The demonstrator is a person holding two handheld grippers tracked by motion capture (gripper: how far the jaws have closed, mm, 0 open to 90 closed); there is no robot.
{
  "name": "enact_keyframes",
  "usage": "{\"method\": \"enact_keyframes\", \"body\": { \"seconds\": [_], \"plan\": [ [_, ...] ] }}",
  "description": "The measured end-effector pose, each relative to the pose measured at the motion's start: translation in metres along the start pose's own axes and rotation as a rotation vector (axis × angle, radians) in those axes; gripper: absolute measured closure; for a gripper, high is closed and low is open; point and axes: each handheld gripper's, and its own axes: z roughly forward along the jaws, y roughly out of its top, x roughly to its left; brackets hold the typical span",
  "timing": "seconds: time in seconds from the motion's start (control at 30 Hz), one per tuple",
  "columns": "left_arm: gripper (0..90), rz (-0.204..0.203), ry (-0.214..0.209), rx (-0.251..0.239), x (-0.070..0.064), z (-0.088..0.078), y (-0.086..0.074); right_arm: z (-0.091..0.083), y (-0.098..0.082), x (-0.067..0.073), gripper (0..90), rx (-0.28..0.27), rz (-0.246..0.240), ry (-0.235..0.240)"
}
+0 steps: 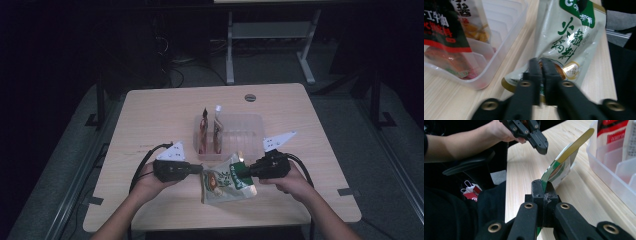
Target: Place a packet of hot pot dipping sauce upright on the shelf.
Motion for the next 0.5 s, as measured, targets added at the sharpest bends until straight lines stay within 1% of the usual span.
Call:
{"method": "enact_keyframes", "body": {
  "seconds": [0.03,0.13,0.23,0.27,0.3,0.37,0.4,0.43,0.5],
  "plan": [
    [89.7,0.000,0.000,0.000,0.000,0.000,0.000,0.000,0.000,0.000,90.0,0.000,0.000,0.000],
    [89.7,0.014,-0.013,0.007,-0.004,0.005,0.004,-0.003,0.005,0.004,90.0,-0.038,-0.010,0.027],
    [89.7,0.026,-0.026,0.014,-0.007,0.010,0.007,-0.007,0.010,0.008,90.0,-0.070,-0.031,0.036],
    [89.7,0.026,-0.028,0.013,-0.008,0.012,0.008,-0.008,0.011,0.010,90.0,-0.086,-0.022,0.052],
    [89.7,0.025,-0.035,0.012,-0.009,0.014,0.010,-0.008,0.012,0.011,90.0,-0.094,-0.025,0.056],
    [89.7,0.031,-0.044,0.012,-0.011,0.018,0.013,-0.009,0.014,0.013,90.0,-0.100,-0.037,0.053],
    [89.7,0.036,-0.049,0.014,-0.012,0.020,0.014,-0.010,0.015,0.014,90.0,-0.105,-0.034,0.057],
    [89.7,0.041,-0.054,0.018,-0.013,0.021,0.015,-0.011,0.016,0.014,90.0,-0.108,-0.046,0.052],
    [89.6,0.044,-0.061,0.026,-0.015,0.024,0.015,-0.015,0.017,0.015,90.0,-0.125,-0.052,0.050]
  ]
}}
